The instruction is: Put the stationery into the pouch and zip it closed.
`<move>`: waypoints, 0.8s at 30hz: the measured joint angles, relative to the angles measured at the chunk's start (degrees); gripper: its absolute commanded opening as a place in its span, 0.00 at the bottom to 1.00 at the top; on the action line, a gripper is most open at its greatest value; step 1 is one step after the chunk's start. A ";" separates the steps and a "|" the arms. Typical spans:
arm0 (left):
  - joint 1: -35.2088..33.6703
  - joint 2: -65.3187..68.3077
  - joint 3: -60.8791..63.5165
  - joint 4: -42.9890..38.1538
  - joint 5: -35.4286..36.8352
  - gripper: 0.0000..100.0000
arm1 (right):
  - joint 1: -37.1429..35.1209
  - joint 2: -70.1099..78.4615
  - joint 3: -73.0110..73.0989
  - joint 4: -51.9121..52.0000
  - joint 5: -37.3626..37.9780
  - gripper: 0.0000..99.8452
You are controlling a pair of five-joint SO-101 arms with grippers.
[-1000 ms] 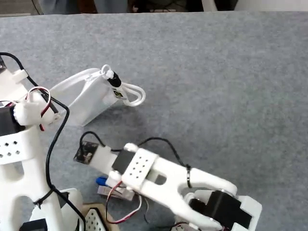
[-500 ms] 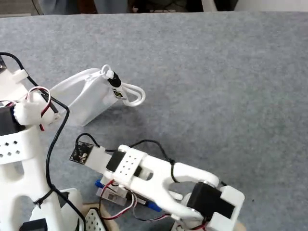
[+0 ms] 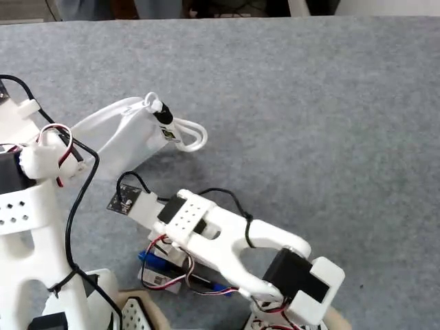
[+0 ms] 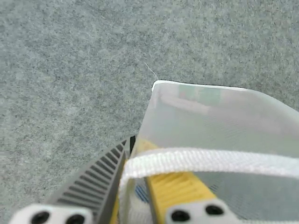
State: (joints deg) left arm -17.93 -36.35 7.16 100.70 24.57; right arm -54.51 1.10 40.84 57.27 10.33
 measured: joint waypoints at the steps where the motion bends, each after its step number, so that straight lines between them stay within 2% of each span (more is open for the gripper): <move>1: 0.00 0.00 0.00 0.00 0.00 0.03 | 0.00 0.00 0.00 0.00 0.09 0.01; 8: 0.00 0.00 0.00 0.00 0.00 0.03 | 0.62 0.00 -1.49 2.11 0.18 0.01; 12: 0.00 0.00 0.00 0.00 0.00 0.03 | 5.27 -4.75 -4.84 6.07 0.18 0.01; 19: 0.00 0.00 0.00 0.00 0.00 0.03 | 13.98 -21.80 -6.95 9.41 0.44 0.01; 24: 0.00 0.00 0.00 0.00 0.00 0.03 | 18.02 -39.30 -8.00 9.41 0.44 0.01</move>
State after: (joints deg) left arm -17.93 -36.35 7.16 100.70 24.57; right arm -36.48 -38.20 32.84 66.68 10.77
